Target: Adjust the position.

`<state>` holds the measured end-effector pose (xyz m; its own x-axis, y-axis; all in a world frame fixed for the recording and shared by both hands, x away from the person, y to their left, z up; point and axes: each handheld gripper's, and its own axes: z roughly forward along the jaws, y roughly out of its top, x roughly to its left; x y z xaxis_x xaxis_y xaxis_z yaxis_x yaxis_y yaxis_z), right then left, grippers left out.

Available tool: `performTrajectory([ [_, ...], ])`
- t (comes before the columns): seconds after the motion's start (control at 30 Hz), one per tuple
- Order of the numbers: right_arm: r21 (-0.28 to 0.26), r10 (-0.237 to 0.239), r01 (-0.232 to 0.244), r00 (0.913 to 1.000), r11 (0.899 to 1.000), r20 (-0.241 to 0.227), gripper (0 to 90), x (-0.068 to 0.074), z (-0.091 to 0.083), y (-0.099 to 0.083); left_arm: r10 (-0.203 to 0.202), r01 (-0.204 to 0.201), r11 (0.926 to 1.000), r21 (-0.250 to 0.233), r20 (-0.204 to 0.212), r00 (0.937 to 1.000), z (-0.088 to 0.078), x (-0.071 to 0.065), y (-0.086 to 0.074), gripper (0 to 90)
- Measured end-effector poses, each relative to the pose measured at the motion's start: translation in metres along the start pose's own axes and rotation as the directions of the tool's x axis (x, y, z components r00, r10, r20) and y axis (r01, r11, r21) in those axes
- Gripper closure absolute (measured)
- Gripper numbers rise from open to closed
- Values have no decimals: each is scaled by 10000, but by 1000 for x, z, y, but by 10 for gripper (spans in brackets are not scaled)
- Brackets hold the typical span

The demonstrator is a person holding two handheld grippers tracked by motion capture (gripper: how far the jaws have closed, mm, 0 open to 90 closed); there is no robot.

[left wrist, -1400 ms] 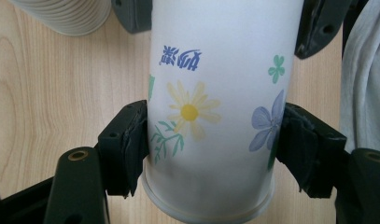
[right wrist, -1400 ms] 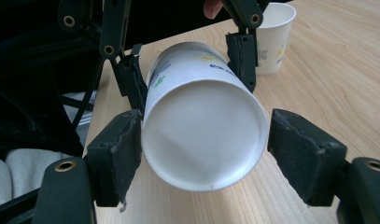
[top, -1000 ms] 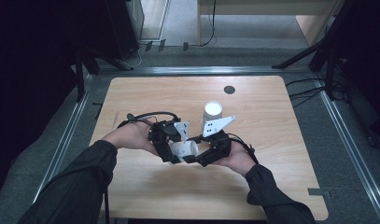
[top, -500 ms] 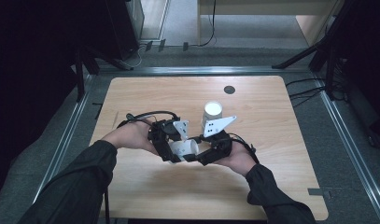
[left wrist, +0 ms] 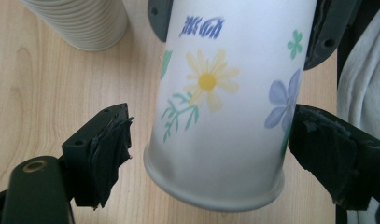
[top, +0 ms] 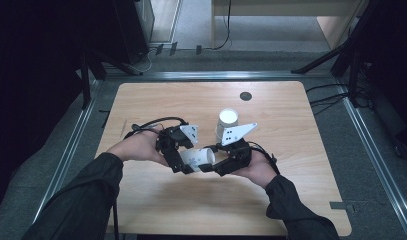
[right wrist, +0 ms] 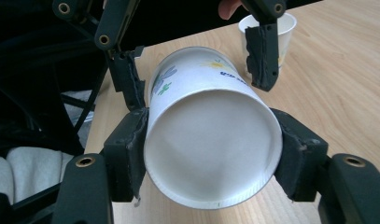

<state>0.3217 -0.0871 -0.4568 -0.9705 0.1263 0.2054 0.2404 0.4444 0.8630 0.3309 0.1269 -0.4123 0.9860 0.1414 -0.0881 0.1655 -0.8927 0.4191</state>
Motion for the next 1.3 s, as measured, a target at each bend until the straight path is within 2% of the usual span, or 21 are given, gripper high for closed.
performTrajectory([
  [0.17,-104,-8,8,10000,9999,51,355,0,-5,1,-285,281,9973,-684,-41,9996,-3,2,-7,127],
  [0.27,-164,-10,12,9999,9999,101,355,-1,-10,1,-550,548,9912,-1206,16,9985,-5,3,-14,127],
  [0.4,-219,50,-47,9999,9997,117,355,-1,-14,0,-789,793,9839,-1600,94,9968,-7,4,-20,127],
  [0.63,-181,103,-100,9999,9998,127,355,-2,-17,-1,-1251,1272,9588,-2540,243,9918,-5,3,-32,127],
  [0.77,-277,151,-149,9999,9995,61,355,-3,-20,-2,-1318,1345,9477,-2894,288,9909,-2,2,-37,127],
  [0.9,-340,158,-156,9999,9993,32,355,-4,-23,-2,-1552,1644,9236,-3463,544,9864,3,1,-41,110],
  [0.97,-343,203,-202,9998,9992,25,355,-4,-24,-3,-1564,1665,9198,-3552,573,9860,5,0,-41,99],
  [1.0,-347,231,-232,9997,9991,-20,355,-5,-25,-3,-1489,1580,9150,-3712,530,9874,7,-2,-42,98],
  [1.1,-412,237,-238,9997,9989,-40,355,-5,-26,-3,-1574,1711,8985,-4041,673,9852,12,-4,-43,96],
  [1.13,-411,236,-238,9997,9989,-55,355,-5,-26,-3,-1556,1710,8984,-4044,709,9853,13,-4,-43,96],
  [1.23,-386,237,-240,9997,9990,-97,355,-5,-26,-3,-1562,1711,8891,-4246,700,9852,16,-7,-43,96],
  [1.3,-420,249,-256,9996,9988,-165,355,-5,-26,-3,-1562,1689,8858,-4323,651,9856,18,-9,-44,97],
])
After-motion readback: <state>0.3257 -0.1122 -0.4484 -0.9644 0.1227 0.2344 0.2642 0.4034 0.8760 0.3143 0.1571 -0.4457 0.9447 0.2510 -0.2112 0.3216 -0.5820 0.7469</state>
